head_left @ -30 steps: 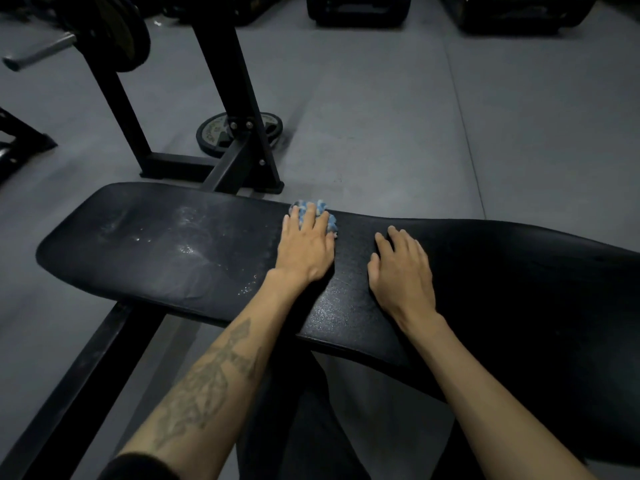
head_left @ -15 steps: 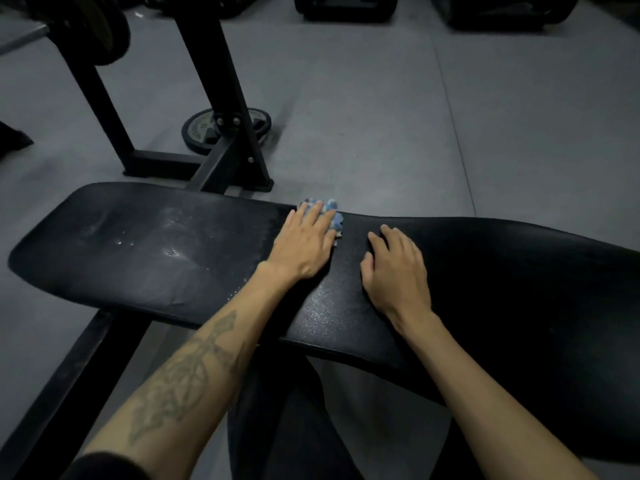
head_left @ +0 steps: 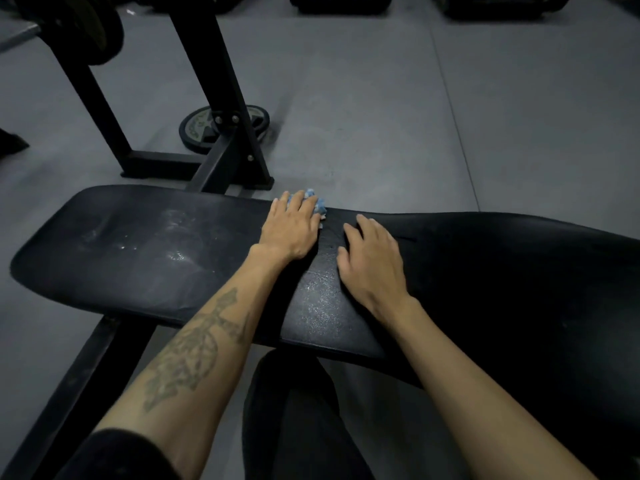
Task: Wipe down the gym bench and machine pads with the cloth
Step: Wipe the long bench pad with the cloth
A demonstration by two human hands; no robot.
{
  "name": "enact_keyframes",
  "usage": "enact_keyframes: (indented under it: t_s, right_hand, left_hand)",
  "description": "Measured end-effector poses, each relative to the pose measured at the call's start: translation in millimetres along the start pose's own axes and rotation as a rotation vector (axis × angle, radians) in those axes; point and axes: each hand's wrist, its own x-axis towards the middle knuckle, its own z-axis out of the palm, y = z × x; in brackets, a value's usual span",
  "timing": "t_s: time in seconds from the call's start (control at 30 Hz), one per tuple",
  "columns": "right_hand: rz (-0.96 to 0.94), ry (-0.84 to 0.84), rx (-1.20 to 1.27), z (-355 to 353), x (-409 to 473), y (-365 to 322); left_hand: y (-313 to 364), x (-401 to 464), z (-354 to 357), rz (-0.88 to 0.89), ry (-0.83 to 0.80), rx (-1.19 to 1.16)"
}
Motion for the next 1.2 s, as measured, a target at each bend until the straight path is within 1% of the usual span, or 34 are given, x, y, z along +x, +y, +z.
enact_keyframes:
  t_s: [0.13,0.23,0.3,0.33,0.4,0.43,0.5,0.53,0.63,0.67,0.73,0.83,0.9,1.0,1.07,1.1,1.13,1.2]
  right_hand:
    - [0.047,-0.002,-0.001,15.7,0.3,-29.3]
    - [0.062,-0.008,0.008,16.6,-1.5,-27.5]
    - [0.067,0.006,0.008,15.2,-0.6,-27.0]
    - [0.066,0.013,0.005,15.3,0.0,-28.2]
    - [0.067,0.016,0.005,16.0,0.2,-29.6]
    - [0.068,0.018,0.007,16.0,-0.6,-29.4]
    - [0.067,0.023,0.012,15.1,-0.7,-28.2]
    - [0.066,0.019,0.013,15.2,-0.5,-27.7]
    - [0.072,0.013,0.003,16.5,0.2,-28.7]
    - [0.071,0.020,-0.001,17.3,0.0,-29.1]
    - [0.064,0.033,-0.001,19.1,-0.2,-29.0]
    - [0.064,0.032,-0.006,20.9,-0.2,-28.1]
    - [0.065,0.028,-0.004,20.4,-0.3,-28.3]
    - [0.061,0.014,0.001,19.6,-0.4,-28.2]
    - [0.060,0.013,-0.007,19.2,-0.2,-28.6]
    - [0.061,0.018,-0.008,19.3,-0.1,-29.1]
    - [0.063,0.026,-0.005,19.3,0.1,-29.6]
    - [0.065,0.037,0.001,19.7,0.3,-29.6]
  left_hand:
    - [-34.7,-3.7,-8.6,0.024,-0.003,0.011]
    - [-53.1,-7.5,-13.2,-0.052,0.003,-0.005]
    - [-45.3,-9.3,-10.4,-0.082,0.008,0.036]
    - [-37.3,-11.0,-8.0,-0.057,0.007,0.064]
    - [-25.1,-12.2,-3.0,0.052,-0.008,0.061]
    - [-25.0,-12.4,-3.3,0.096,-0.024,0.034]
    - [-39.6,-8.4,-7.0,0.129,-0.036,0.004]
    - [-50.4,-6.1,-9.6,0.104,-0.033,-0.002]
    - [-72.7,-1.9,-14.8,-0.051,-0.006,-0.018]
    - [-70.2,-3.3,-15.4,-0.073,0.001,-0.009]
    - [-53.2,-12.6,-13.7,-0.060,0.005,0.007]
    - [-31.8,-35.6,-8.7,0.092,0.014,0.022]
    - [-37.1,-37.7,-8.1,0.119,-0.004,0.009]
    - [-52.4,-26.8,-13.1,0.000,0.000,-0.020]
    - [-47.6,-26.4,-11.9,-0.080,0.034,-0.004]
    - [-40.2,-31.1,-10.5,-0.085,0.038,-0.006]
    - [-32.2,-38.6,-8.0,-0.057,0.034,-0.021]
    - [-23.7,-57.2,-3.2,0.063,0.035,-0.040]
